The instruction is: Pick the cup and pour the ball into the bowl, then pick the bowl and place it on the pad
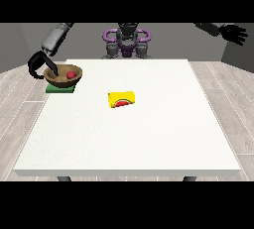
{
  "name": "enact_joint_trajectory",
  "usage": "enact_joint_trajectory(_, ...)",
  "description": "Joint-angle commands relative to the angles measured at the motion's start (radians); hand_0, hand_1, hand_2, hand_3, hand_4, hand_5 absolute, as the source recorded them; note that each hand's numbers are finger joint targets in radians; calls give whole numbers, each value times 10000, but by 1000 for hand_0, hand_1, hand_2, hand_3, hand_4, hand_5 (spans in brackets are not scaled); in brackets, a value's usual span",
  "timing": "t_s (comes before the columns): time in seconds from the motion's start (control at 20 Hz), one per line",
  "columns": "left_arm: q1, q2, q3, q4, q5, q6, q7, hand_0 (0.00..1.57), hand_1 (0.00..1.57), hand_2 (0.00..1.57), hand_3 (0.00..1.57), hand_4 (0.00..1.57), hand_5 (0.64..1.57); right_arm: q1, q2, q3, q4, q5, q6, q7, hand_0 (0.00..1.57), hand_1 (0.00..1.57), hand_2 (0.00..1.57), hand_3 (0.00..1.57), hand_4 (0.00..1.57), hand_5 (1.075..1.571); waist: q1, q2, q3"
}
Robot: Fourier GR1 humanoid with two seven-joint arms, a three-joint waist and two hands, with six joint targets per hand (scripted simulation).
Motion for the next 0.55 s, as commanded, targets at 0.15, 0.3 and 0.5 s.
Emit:
enact_joint_trajectory(0.15,-218,-482,-891,-1251,-49,264,1474,0,0,0,0,1078,1567,-453,-229,79,654,48,387,525,0,0,0,119,0,1369,160,-858,14)
enact_joint_trajectory(0.3,-473,-1733,-1834,-2034,-248,1070,2493,0,0,0,0,902,1559,-659,-561,495,692,398,746,1305,0,0,0,0,0,1354,16,-2033,16)
enact_joint_trajectory(0.5,499,-2013,-1996,-1251,-840,1393,2373,0,0,0,0,902,1559,-973,518,748,-359,-13,1413,1371,0,0,0,0,476,1434,-517,-3744,-13)
